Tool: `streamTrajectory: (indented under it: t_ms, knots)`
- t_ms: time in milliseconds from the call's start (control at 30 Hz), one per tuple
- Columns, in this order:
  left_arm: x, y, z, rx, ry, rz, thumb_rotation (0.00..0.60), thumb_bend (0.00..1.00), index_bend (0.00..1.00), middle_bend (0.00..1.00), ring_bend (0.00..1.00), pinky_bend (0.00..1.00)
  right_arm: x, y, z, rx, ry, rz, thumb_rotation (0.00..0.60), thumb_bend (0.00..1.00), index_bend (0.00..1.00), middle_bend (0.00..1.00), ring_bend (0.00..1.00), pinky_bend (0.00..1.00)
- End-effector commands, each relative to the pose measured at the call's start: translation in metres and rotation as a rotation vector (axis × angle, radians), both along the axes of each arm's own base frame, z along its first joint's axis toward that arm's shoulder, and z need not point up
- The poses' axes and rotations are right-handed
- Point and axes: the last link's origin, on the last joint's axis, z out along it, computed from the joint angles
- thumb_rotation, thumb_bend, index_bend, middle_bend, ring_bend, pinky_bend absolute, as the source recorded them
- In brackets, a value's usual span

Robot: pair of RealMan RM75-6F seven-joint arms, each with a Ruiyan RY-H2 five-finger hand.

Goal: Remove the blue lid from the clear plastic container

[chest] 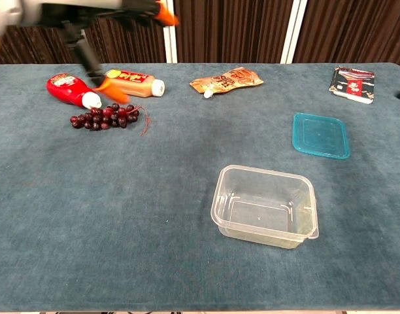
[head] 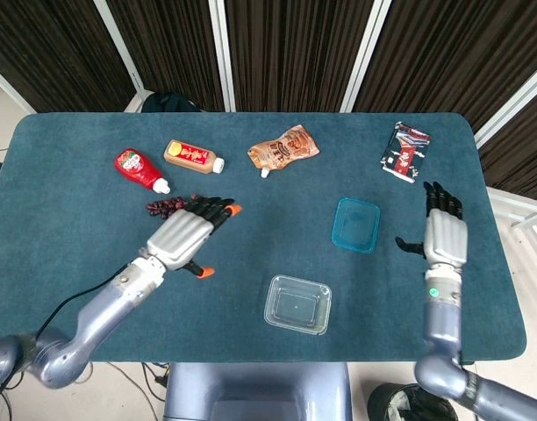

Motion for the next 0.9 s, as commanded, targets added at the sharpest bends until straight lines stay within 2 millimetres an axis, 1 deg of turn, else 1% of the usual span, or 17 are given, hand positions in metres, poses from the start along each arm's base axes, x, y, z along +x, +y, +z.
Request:
streamTrajectory:
  t_ms: [33, 167, 267, 300, 433, 500, 600, 700, 767, 900]
  knots:
    - [-0.037, -0.032, 0.016, 0.084, 0.038, 0.056, 0.6, 0.0, 0.0, 0.0, 0.0, 0.07, -0.019, 0.039, 0.019, 0.038, 0.003, 0.028, 0.6, 0.21, 0.0, 0.0, 0.0, 0.0]
    - [-0.077, -0.061, 0.031, 0.197, 0.097, 0.058, 0.6, 0.0, 0.0, 0.0, 0.0, 0.06, -0.036, 0.074, 0.041, 0.073, -0.001, 0.043, 0.6, 0.21, 0.0, 0.0, 0.0, 0.0]
    - [-0.109, -0.087, 0.04, 0.26, 0.104, 0.073, 0.6, 0.0, 0.0, 0.0, 0.0, 0.06, -0.046, 0.1, 0.059, 0.064, 0.001, 0.077, 0.6, 0.21, 0.0, 0.0, 0.0, 0.0]
    - [-0.115, -0.092, 0.041, 0.268, 0.1, 0.08, 0.6, 0.0, 0.0, 0.0, 0.0, 0.06, -0.048, 0.105, 0.063, 0.059, 0.002, 0.087, 0.6, 0.21, 0.0, 0.0, 0.0, 0.0]
    - [-0.154, -0.126, 0.053, 0.32, 0.092, 0.137, 0.6, 0.0, 0.0, 0.0, 0.0, 0.05, -0.064, 0.135, 0.078, 0.056, 0.036, 0.12, 0.6, 0.21, 0.0, 0.0, 0.0, 0.0]
    - [-0.168, -0.139, 0.058, 0.345, 0.082, 0.151, 0.6, 0.0, 0.0, 0.0, 0.0, 0.05, -0.071, 0.144, 0.084, 0.066, 0.071, 0.132, 0.6, 0.2, 0.0, 0.0, 0.0, 0.0]
    - [-0.195, -0.161, 0.067, 0.415, 0.058, 0.182, 0.6, 0.0, 0.0, 0.0, 0.0, 0.05, -0.086, 0.156, 0.095, 0.073, 0.156, 0.166, 0.6, 0.19, 0.0, 0.0, 0.0, 0.0]
    - [-0.216, -0.176, 0.073, 0.468, 0.061, 0.201, 0.6, 0.0, 0.0, 0.0, 0.0, 0.04, -0.094, 0.163, 0.102, 0.06, 0.184, 0.183, 0.6, 0.19, 0.0, 0.0, 0.0, 0.0]
    - [-0.225, -0.182, 0.078, 0.49, 0.063, 0.213, 0.6, 0.0, 0.0, 0.0, 0.0, 0.03, -0.097, 0.164, 0.107, 0.044, 0.186, 0.189, 0.6, 0.19, 0.0, 0.0, 0.0, 0.0]
    - [-0.23, -0.181, 0.083, 0.526, 0.049, 0.208, 0.6, 0.0, 0.0, 0.0, 0.0, 0.02, -0.103, 0.161, 0.108, 0.041, 0.17, 0.179, 0.6, 0.19, 0.0, 0.0, 0.0, 0.0]
